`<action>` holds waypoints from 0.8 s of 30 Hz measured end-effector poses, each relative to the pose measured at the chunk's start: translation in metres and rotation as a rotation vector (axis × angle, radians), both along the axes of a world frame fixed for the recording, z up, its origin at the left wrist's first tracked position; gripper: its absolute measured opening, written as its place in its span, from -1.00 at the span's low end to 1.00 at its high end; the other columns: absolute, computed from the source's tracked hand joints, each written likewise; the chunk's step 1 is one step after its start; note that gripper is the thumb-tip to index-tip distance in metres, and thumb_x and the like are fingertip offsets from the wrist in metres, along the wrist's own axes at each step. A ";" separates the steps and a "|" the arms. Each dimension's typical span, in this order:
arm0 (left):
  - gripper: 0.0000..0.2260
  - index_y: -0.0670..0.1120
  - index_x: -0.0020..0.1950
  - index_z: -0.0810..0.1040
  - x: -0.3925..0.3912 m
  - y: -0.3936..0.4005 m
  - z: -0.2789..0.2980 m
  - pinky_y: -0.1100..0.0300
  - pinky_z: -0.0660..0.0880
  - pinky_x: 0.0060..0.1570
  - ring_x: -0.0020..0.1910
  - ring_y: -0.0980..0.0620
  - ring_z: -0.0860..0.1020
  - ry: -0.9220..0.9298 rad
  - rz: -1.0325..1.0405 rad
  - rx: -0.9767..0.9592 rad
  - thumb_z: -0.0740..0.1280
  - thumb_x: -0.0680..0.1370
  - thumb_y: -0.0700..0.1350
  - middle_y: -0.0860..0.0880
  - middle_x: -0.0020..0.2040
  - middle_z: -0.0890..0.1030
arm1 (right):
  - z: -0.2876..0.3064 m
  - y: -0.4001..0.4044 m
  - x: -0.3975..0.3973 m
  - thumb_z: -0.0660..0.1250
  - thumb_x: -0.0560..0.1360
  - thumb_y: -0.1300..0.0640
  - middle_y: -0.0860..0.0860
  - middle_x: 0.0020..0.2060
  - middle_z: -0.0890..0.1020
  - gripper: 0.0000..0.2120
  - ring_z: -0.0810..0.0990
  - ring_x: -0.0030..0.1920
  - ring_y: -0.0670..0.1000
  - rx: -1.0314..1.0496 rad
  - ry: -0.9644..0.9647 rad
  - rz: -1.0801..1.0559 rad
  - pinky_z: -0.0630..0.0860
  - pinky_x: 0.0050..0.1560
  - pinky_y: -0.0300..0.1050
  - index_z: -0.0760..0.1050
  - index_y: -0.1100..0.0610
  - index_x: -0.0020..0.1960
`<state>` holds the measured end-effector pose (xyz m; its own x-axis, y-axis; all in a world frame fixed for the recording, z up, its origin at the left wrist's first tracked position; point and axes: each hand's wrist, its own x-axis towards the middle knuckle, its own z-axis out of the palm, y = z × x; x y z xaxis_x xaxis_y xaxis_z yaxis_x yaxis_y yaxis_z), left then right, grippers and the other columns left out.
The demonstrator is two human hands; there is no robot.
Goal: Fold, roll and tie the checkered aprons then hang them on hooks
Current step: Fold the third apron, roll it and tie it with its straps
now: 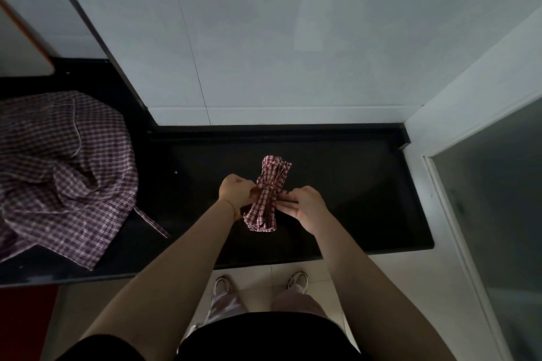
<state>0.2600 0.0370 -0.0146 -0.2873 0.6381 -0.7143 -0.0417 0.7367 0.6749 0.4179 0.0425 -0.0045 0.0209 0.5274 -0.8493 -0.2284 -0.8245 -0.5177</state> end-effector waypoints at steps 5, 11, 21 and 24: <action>-0.97 -0.09 -0.06 0.55 0.000 0.011 0.023 0.05 0.62 0.05 -0.01 -0.05 0.65 0.164 -0.550 -0.020 0.36 0.56 -0.21 -0.14 -0.01 0.64 | 0.003 0.006 0.002 0.23 0.62 0.19 0.10 0.01 0.63 -0.89 0.69 -0.06 0.08 0.104 -0.361 0.586 0.64 -0.05 0.03 0.43 0.11 0.15; -0.77 -0.10 -0.18 0.48 0.008 0.014 0.029 0.26 0.40 -0.27 -0.30 0.10 0.46 0.438 -0.971 -0.019 0.23 0.65 -0.07 -0.02 -0.29 0.49 | -0.004 0.007 -0.001 0.26 0.62 0.14 0.03 -0.01 0.58 -0.87 0.64 -0.05 0.02 0.286 -0.561 0.867 0.59 -0.04 -0.08 0.39 0.05 0.16; -0.82 -0.07 -0.14 0.55 -0.003 -0.010 0.003 0.15 0.52 -0.14 -0.23 0.07 0.51 0.268 -0.649 0.097 0.26 0.64 -0.08 -0.05 -0.17 0.57 | -0.009 -0.003 0.007 0.27 0.61 0.18 -0.05 -0.16 0.54 -0.88 0.55 -0.17 -0.08 0.473 -0.845 0.795 0.40 -0.23 -0.26 0.43 0.03 -0.09; -0.84 -0.04 -0.13 0.55 -0.009 -0.011 0.001 0.21 0.48 -0.20 -0.22 0.09 0.53 0.239 -0.604 0.099 0.28 0.63 -0.08 -0.03 -0.14 0.59 | -0.005 0.003 0.013 0.28 0.62 0.17 0.00 -0.14 0.57 -0.93 0.58 -0.20 -0.04 0.439 -0.750 0.819 0.45 -0.27 -0.25 0.46 0.05 -0.05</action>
